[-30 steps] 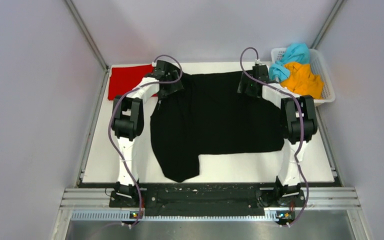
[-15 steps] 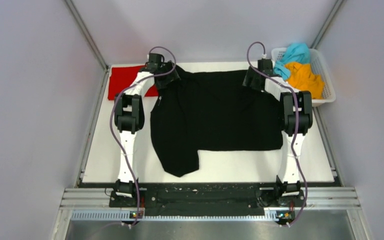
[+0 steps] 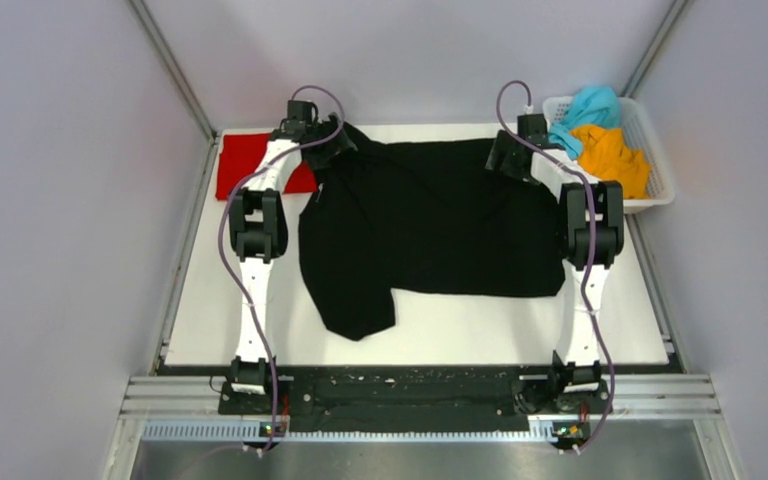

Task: Fold and stack the t-shirts
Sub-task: Flatten out the tshirt, then grab the side of the flattened tshirt closest away from the robot with both arms

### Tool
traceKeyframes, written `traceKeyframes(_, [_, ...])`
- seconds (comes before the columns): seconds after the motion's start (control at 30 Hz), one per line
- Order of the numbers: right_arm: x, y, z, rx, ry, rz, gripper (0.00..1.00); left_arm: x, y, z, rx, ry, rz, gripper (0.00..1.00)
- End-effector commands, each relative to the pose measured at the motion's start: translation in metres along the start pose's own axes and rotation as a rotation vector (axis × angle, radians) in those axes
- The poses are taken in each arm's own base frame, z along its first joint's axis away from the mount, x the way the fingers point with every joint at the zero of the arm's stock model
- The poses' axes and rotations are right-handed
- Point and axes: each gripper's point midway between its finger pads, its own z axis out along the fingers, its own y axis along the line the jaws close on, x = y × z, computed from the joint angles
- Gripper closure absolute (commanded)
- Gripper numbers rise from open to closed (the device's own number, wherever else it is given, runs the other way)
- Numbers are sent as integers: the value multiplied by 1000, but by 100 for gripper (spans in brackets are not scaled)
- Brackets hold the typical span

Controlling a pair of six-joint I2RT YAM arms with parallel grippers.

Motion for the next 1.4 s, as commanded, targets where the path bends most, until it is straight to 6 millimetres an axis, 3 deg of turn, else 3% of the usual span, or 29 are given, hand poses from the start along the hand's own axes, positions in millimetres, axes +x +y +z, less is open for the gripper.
traceKeyframes(0.0, [-43, 23, -36, -63, -90, -52, 1, -7, -44, -25, 129, 1, 81, 1])
traceKeyframes(0.13, [-62, 52, -79, -123, -157, -114, 1, 1, -83, -74, 124, -14, 195, 1])
traceKeyframes(0.27, [-58, 79, -121, -171, -192, -182, 1, 11, -107, -129, 98, -60, 254, 1])
traceKeyframes(0.4, [-42, 85, -166, -214, -205, -178, 1, 46, -104, -178, 44, -59, 252, 1])
traceKeyframes(0.5, [-15, 79, -195, -258, -190, -142, 1, 87, -98, -211, 27, -47, 246, 1])
traceKeyframes(0.57, [8, 68, -216, -273, -179, -111, 1, 122, -91, -229, 24, -24, 233, 1])
traceKeyframes(0.67, [51, 33, -239, -223, -162, -42, 1, 176, -76, -247, 21, 6, 211, 1])
traceKeyframes(0.73, [84, -1, -251, -146, -143, -7, 1, 210, -60, -257, -2, 35, 204, 1])
traceKeyframes(0.83, [139, -75, -258, 43, -38, 126, 1, 259, -37, -272, -12, 97, 159, 1])
traceKeyframes(0.93, [170, -110, -258, 78, 27, 253, 1, 301, -13, -284, -33, 153, 76, 1])
traceKeyframes(1.07, [194, -136, -254, 169, 78, 304, 1, 345, 17, -302, -70, 213, -43, 1])
traceKeyframes(1.17, [200, -141, -253, 194, 82, 343, 3, 367, 36, -314, -106, 247, -113, 1])
traceKeyframes(1.37, [222, -147, -243, 217, 67, 435, 14, 385, 44, -307, -67, 252, -194, 1])
